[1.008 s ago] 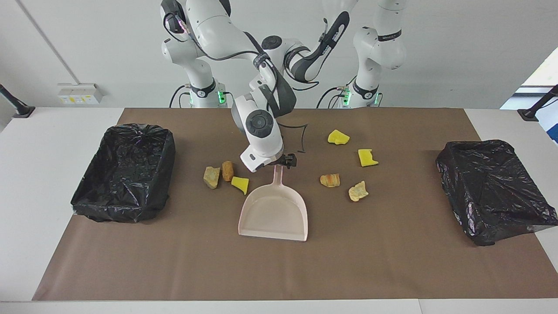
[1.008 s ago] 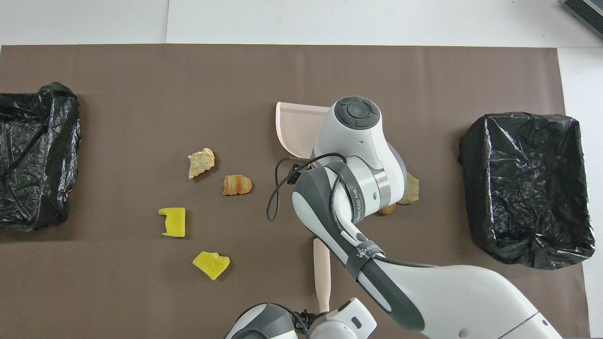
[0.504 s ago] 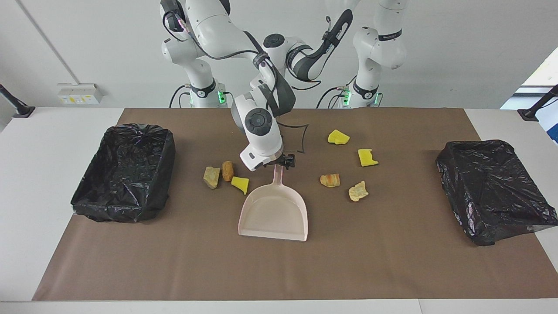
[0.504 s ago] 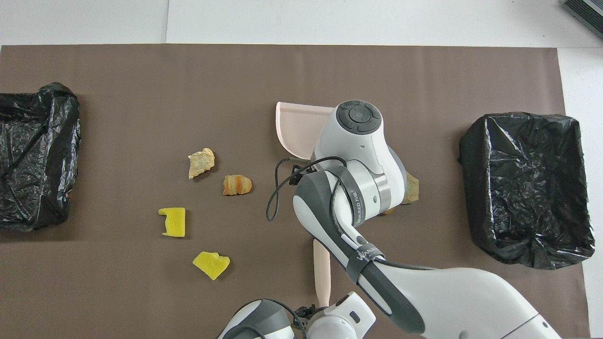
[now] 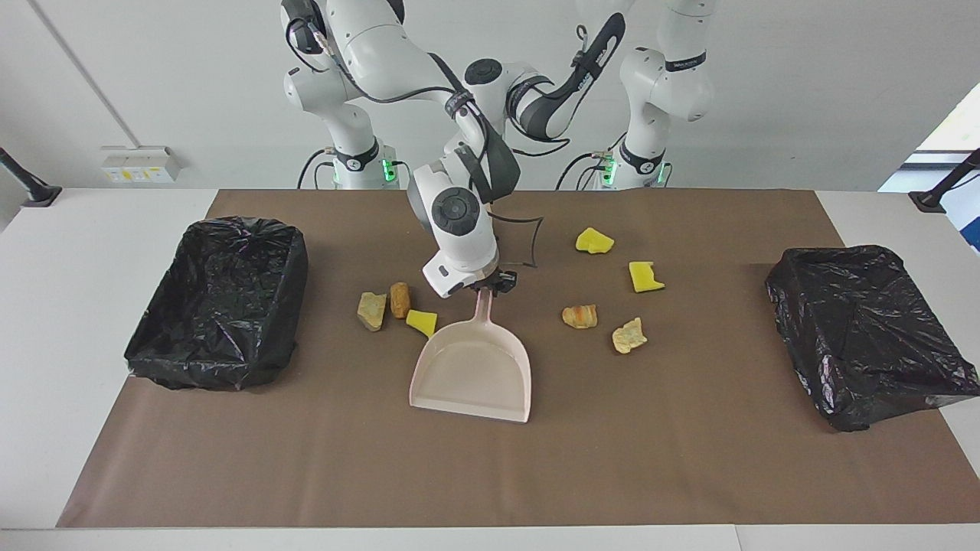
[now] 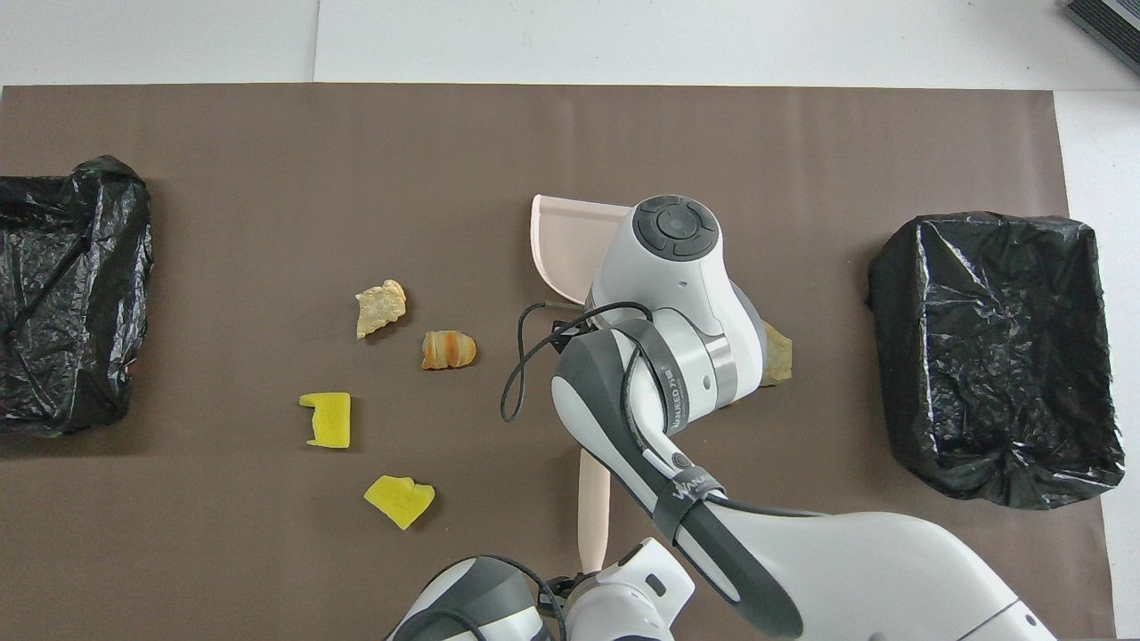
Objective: Sweep and dump trash in bin
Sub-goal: 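Reach and grasp the pink dustpan handle with the right gripper, then move the dustpan toward the crumbs while the left gripper grasps the brush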
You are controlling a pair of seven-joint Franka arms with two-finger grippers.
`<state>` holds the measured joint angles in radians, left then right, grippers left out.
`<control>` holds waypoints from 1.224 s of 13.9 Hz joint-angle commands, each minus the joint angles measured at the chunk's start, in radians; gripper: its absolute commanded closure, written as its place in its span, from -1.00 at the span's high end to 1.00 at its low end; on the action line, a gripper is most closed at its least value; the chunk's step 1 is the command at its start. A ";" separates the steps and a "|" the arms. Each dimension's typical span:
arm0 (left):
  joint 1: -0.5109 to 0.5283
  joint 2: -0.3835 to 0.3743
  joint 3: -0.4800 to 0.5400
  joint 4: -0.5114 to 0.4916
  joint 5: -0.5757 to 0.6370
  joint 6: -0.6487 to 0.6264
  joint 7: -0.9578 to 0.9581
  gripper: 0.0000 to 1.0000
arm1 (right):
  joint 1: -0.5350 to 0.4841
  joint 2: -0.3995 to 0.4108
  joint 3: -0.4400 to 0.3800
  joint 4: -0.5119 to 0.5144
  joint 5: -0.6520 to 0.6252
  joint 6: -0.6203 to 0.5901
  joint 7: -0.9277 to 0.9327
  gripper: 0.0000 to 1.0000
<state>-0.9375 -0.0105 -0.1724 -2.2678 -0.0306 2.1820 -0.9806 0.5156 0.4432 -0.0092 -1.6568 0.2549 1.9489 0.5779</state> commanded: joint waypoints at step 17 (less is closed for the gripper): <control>0.321 -0.123 -0.002 -0.108 -0.136 -0.412 -0.446 -1.00 | -0.163 -0.331 -0.009 -0.224 -0.335 -0.221 -1.406 -1.00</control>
<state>-0.6507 -0.1100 -0.1661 -2.3470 -0.1309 1.7224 -1.4117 0.3674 0.2041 -0.0294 -1.7088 -0.0473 1.6314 -0.7124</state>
